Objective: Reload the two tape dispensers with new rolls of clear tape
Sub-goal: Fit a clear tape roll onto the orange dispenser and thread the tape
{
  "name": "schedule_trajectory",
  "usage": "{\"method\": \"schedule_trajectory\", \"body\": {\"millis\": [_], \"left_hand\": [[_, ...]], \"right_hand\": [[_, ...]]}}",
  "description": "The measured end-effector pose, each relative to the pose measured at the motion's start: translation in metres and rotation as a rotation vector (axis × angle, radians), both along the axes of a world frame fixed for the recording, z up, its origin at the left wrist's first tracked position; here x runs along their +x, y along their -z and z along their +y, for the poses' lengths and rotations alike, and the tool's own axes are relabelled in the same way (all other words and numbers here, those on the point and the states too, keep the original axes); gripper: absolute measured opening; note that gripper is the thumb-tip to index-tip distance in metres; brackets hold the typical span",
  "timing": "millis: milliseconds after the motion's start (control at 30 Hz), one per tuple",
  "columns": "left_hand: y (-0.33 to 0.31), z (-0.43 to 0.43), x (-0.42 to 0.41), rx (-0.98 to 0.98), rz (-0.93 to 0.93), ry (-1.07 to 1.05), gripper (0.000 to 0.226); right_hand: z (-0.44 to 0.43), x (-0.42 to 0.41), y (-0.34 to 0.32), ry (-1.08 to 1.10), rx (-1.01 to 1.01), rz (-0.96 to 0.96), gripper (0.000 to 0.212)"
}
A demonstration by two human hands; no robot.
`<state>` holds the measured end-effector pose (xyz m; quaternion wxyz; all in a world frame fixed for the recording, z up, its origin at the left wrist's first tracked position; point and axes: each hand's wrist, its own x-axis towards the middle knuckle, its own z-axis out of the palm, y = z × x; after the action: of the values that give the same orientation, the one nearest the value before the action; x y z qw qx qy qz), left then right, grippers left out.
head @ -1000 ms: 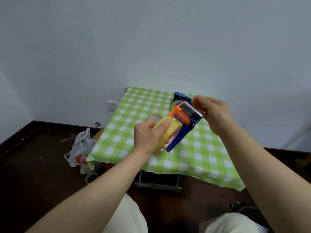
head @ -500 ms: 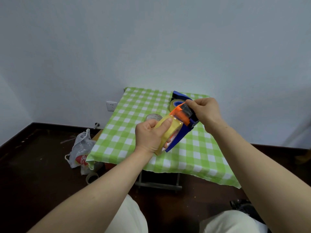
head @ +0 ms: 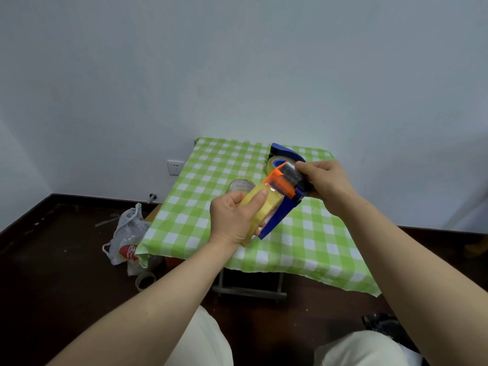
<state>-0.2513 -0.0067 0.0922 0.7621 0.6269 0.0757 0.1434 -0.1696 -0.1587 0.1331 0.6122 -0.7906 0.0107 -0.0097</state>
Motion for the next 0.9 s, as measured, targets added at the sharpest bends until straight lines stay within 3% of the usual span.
{"method": "schedule_trajectory", "body": {"millis": [267,400,600,900], "left_hand": [[0.0007,0.0002,-0.0010,0.009,0.001,0.003,0.030],[0.0010,0.0036,0.0016,-0.015,0.020,-0.043,0.031],[0.0013,0.0042,0.0036,0.005,0.016,-0.056,0.032],[-0.0013,0.0067,0.0070,-0.014,0.033,-0.077,0.036]], "right_hand": [[0.0081,0.0030,-0.0004,-0.005,0.004,0.004,0.028],[0.0038,-0.0006,0.0012,-0.046,0.140,0.044,0.026],[0.0046,0.0006,0.0042,0.014,-0.004,-0.079,0.028],[0.0074,0.0024,-0.0011,-0.039,0.103,0.000,0.028]]}}
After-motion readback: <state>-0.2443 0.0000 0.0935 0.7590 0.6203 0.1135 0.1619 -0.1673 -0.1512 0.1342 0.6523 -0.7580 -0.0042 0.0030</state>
